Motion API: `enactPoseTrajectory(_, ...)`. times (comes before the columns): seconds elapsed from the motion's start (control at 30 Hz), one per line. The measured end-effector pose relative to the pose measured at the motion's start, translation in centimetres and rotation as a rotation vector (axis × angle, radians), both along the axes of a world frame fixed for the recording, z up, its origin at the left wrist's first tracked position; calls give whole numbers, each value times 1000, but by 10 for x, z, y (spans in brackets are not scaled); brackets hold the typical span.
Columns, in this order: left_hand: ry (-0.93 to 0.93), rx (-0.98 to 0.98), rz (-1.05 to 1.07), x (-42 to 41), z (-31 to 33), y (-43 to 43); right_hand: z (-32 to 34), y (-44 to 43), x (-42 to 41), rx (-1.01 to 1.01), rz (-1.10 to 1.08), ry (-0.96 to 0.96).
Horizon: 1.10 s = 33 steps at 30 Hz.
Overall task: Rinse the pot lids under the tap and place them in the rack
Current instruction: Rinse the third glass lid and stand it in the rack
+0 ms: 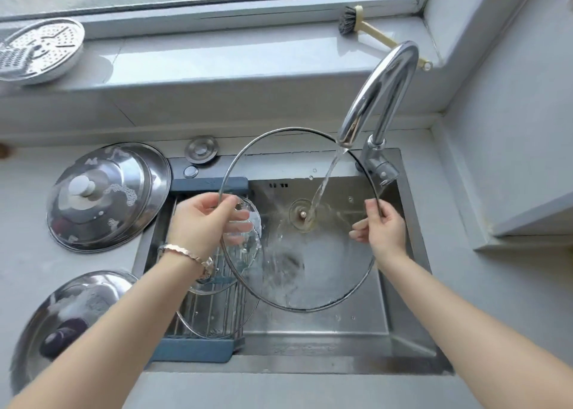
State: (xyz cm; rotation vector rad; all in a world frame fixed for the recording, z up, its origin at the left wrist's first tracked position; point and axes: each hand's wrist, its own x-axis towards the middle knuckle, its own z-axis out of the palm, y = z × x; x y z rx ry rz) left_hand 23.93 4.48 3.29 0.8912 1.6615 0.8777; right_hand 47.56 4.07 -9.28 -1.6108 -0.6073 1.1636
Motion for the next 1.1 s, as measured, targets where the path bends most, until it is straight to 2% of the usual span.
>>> enactPoseTrajectory(0.17,113,-37,-76,-4,16,1,-10,-15,-20,-261,153,0)
enactPoseTrajectory(0.2,118,-70,-69,-5,14,0,-8,-16,-17,-337,257,-105)
enactPoseTrajectory(0.3,81,-197,-25,-2,3,-6,11,-18,-7,-530,765,-725)
enactPoseTrajectory(0.33,63,-239,-15,1,-1,-9,23,-20,-8,-498,871,-831)
enactPoseTrajectory(0.37,39,-275,-6,6,-5,-12,36,-23,-10,-421,948,-831)
enactPoseTrajectory(0.47,-39,-330,14,26,-18,-20,90,-40,-26,-201,1183,-502)
enactPoseTrajectory(0.5,-66,-334,25,33,-21,-21,98,-46,-29,-174,1262,-495)
enactPoseTrajectory(0.53,-92,-335,39,40,-23,-20,103,-51,-31,-129,1324,-608)
enactPoseTrajectory(0.57,-119,-334,48,48,-22,-19,100,-55,-32,-72,1355,-800)
enactPoseTrajectory(0.63,-156,-329,43,62,-18,-17,92,-58,-31,135,1239,-1190)
enactPoseTrajectory(0.67,-161,-321,29,68,-15,-16,89,-58,-30,245,1140,-1297)
enactPoseTrajectory(0.73,-166,-285,-9,77,-9,-13,87,-56,-20,411,979,-1366)
enactPoseTrajectory(0.77,-168,-260,-39,80,-6,-11,90,-52,-14,454,907,-1334)
enactPoseTrajectory(0.83,-155,-210,-126,83,-6,-8,101,-40,0,364,792,-1122)
enactPoseTrajectory(0.93,-19,-187,-281,78,-25,-6,108,-25,19,122,585,-509)
enactPoseTrajectory(1.03,55,-398,-245,58,-58,-11,99,-18,39,5,328,-100)
enactPoseTrajectory(1.1,-1,-601,-155,44,-74,-20,89,-21,53,-57,193,103)
